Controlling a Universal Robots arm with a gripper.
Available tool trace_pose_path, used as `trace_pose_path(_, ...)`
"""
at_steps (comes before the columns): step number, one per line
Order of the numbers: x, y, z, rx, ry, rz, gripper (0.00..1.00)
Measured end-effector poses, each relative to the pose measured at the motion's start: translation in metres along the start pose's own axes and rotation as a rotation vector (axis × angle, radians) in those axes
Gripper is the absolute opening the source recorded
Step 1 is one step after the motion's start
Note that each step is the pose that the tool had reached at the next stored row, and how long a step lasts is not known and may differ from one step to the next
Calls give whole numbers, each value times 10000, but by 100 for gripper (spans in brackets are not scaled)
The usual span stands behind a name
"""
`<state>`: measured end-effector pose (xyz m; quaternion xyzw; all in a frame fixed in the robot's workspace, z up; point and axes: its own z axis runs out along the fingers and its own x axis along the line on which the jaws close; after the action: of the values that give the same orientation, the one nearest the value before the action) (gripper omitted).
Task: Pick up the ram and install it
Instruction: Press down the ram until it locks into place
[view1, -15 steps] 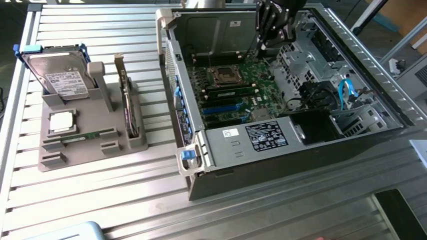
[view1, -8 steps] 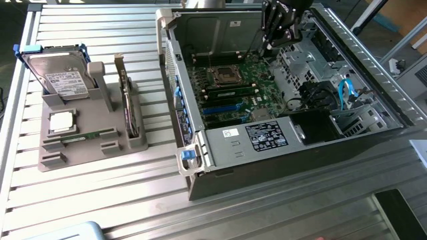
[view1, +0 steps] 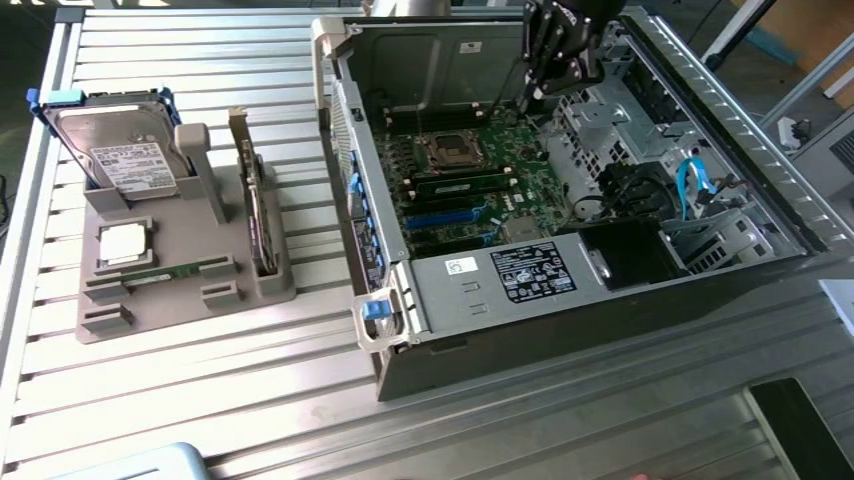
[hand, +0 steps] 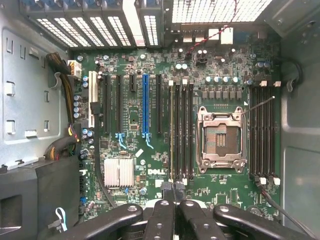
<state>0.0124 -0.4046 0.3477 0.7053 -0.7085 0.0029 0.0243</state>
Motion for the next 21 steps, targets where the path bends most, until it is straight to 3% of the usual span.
trace_pose_path(5, 0, 19, 2, 95, 5, -174, 11)
trace_pose_path(9, 0, 15, 3, 110, 3, -181, 11)
trace_pose_path(16, 0, -21, 2, 314, -2, -339, 11)
trace_pose_path(21, -1, -21, 20, 326, -1, -340, 11)
